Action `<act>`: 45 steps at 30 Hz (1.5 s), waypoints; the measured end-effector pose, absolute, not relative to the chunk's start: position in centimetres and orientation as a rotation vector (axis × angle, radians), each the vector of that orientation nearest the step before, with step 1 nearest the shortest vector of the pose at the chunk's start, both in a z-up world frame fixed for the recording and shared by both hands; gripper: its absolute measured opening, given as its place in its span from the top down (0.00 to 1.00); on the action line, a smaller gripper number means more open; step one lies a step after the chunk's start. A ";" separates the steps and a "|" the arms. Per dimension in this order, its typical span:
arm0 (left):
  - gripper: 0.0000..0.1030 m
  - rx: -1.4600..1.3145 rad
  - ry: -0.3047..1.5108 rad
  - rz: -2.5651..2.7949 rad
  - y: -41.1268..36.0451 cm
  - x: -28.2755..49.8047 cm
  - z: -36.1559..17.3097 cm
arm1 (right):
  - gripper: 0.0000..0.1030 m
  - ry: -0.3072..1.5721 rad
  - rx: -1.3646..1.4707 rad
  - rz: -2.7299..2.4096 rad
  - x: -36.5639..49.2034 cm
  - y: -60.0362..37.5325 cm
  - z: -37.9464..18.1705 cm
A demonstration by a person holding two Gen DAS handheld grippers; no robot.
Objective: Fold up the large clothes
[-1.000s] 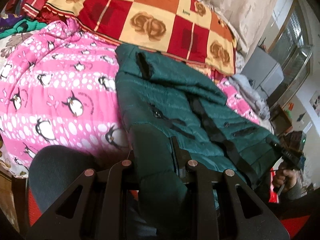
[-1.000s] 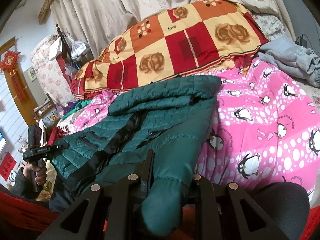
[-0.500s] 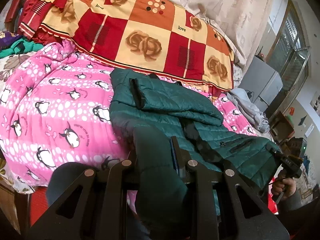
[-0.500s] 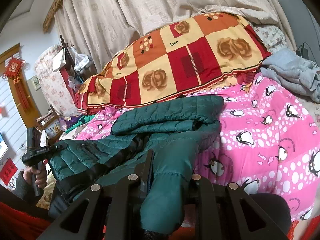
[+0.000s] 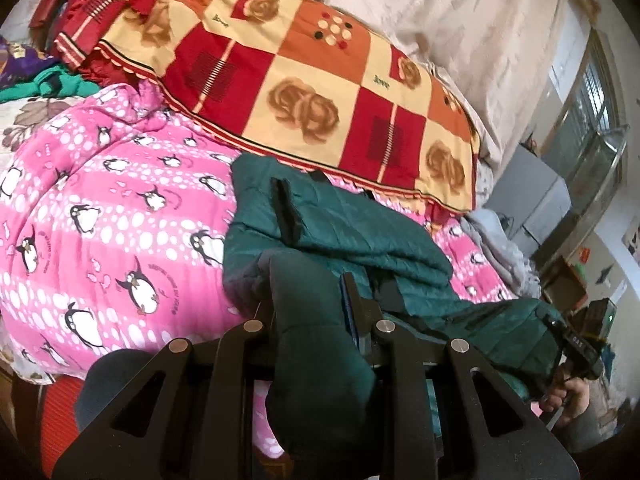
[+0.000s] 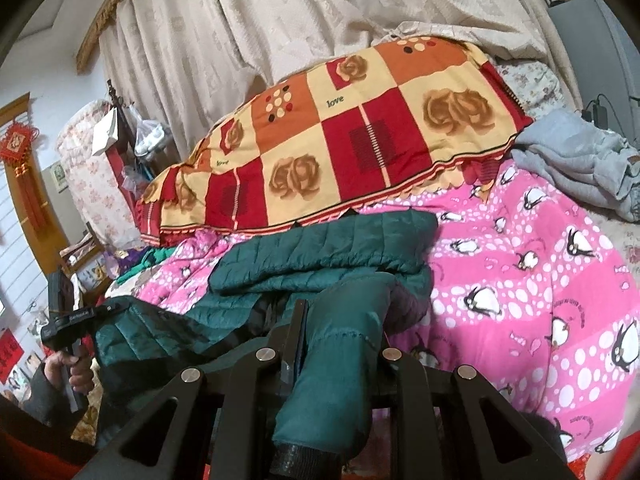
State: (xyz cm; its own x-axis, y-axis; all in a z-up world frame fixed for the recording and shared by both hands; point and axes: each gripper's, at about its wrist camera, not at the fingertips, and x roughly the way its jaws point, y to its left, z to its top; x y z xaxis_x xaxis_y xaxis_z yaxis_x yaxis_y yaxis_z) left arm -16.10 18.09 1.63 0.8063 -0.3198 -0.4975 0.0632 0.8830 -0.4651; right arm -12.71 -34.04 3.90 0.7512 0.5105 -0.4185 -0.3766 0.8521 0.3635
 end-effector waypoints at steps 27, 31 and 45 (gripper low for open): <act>0.81 -0.451 0.439 -0.093 18.9 -6.2 7.7 | 0.84 0.407 0.243 0.388 -2.2 -32.4 9.0; 0.81 -0.431 0.445 -0.067 19.0 -3.0 8.0 | 0.83 0.430 0.271 0.358 1.5 -32.4 9.4; 0.81 -0.410 0.522 0.050 18.7 8.4 3.8 | 0.83 0.520 0.282 0.277 12.1 -30.3 6.2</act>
State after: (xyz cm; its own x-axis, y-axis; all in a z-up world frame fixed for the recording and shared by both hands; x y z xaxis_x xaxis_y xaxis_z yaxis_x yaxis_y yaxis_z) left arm 8.37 18.65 3.77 0.8677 -0.0568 -0.4938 -0.1491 0.9179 -0.3677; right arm 12.12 -30.27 6.18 0.8325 0.3283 -0.4462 -0.1867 0.9246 0.3320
